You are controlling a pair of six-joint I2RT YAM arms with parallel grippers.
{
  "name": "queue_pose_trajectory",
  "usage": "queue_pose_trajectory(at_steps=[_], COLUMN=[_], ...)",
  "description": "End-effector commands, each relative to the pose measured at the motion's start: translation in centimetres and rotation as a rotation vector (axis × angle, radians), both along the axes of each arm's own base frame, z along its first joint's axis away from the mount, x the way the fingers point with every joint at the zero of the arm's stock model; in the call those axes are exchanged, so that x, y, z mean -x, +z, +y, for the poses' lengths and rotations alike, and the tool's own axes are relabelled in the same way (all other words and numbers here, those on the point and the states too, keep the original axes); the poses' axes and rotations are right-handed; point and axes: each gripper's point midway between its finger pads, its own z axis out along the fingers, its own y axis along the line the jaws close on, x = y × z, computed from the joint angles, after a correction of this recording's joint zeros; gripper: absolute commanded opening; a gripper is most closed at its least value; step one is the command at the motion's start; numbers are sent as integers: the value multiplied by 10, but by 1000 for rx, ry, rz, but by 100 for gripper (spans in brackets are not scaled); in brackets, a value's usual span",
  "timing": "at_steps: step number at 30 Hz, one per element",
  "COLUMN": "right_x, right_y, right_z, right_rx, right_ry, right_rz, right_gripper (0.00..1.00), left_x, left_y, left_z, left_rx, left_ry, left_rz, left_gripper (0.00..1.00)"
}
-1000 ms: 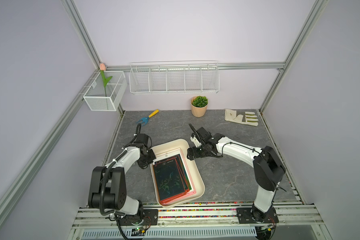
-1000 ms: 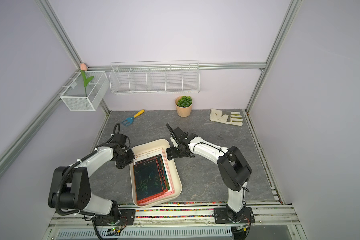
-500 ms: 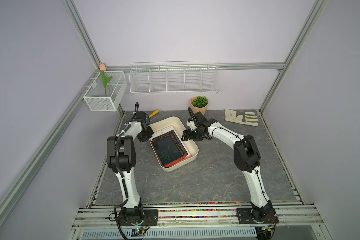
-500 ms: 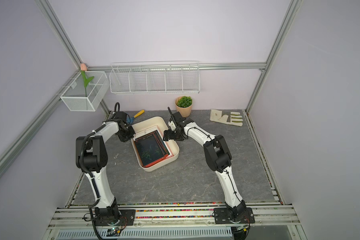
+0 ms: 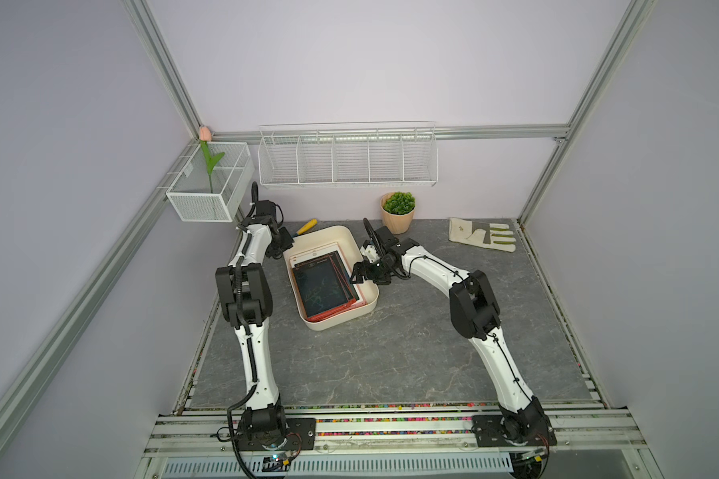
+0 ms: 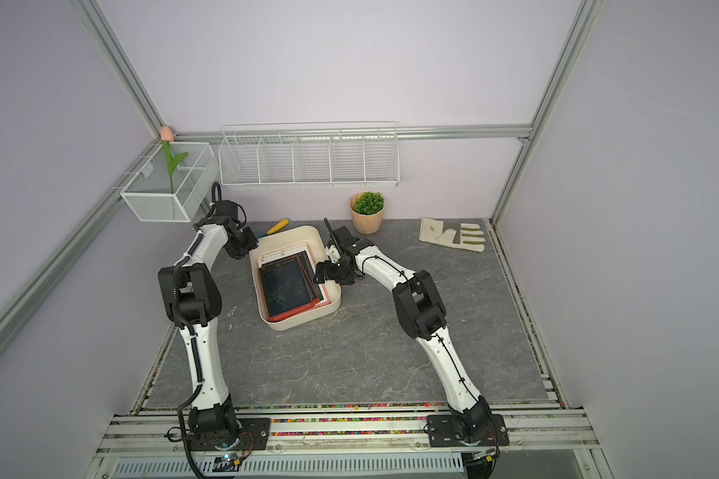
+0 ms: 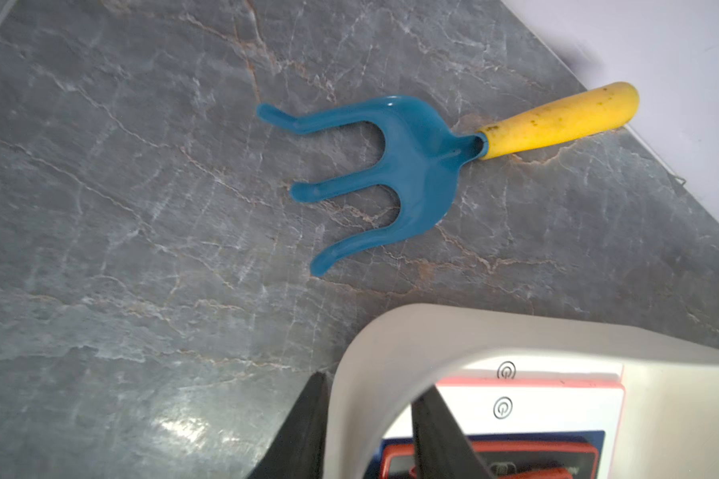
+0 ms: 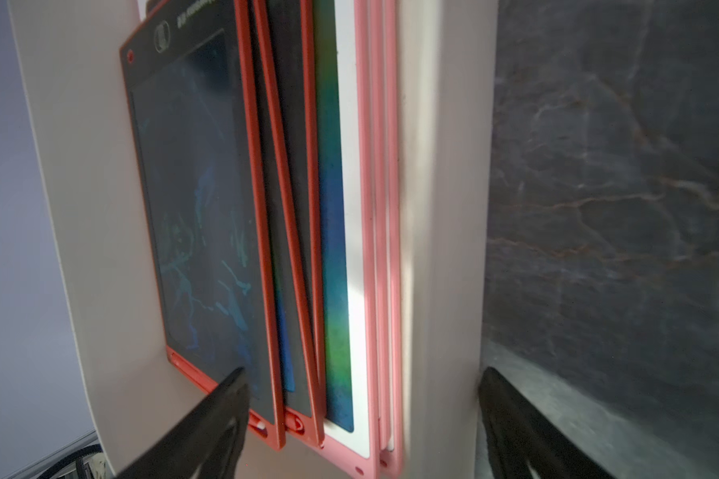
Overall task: Take out the writing tablet from the storage box
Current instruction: Move the storage box to the center of the board.
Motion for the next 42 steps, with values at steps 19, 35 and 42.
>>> queue_pose_trajectory(at_steps=[19,35,42], right_x=[30,15,33], right_y=[7,70,89], right_z=[92,9,56], right_rx=[-117,271,96], right_ry=[30,-117,-18], right_rz=[-45,-367,-353], right_gripper=[87,93,90], left_x=[112,143,131], left_y=[89,73,54], left_z=[33,59,65], left_rx=[67,-27,-8], left_ry=[98,128,139], left_rz=[-139,-98,-81], left_gripper=[47,49,50])
